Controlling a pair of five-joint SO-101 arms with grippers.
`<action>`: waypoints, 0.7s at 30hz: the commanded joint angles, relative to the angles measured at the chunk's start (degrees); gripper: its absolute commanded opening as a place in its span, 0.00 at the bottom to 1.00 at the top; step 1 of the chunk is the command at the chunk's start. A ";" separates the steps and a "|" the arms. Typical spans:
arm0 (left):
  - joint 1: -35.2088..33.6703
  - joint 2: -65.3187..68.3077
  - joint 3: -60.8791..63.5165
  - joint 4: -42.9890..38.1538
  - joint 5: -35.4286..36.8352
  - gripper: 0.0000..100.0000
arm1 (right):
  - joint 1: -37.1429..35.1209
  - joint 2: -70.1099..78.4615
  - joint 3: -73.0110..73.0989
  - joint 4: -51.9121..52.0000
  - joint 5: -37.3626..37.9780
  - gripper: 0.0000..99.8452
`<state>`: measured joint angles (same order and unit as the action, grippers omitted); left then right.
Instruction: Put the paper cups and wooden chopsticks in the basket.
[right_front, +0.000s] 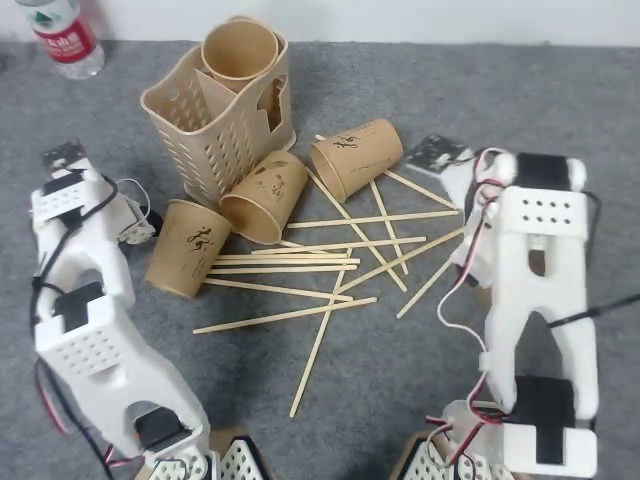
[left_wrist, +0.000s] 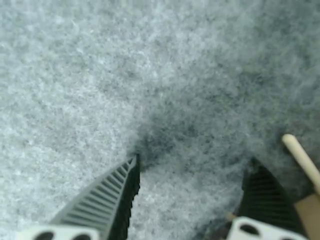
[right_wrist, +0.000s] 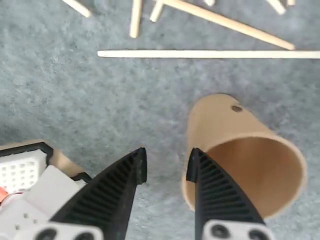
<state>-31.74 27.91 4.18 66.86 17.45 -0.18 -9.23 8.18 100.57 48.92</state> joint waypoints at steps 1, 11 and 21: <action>0.44 -2.64 0.13 -0.97 0.62 0.31 | -0.66 -2.15 1.49 -1.45 -2.11 0.15; 0.62 -2.64 0.13 -0.97 0.53 0.31 | -0.57 -4.62 3.08 -2.42 -1.85 0.15; 0.62 -2.64 0.13 -0.97 0.53 0.31 | 2.24 -8.57 -4.57 1.36 -1.76 0.21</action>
<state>-31.74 27.91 4.18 66.86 17.45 -0.26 -17.32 5.63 100.48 47.43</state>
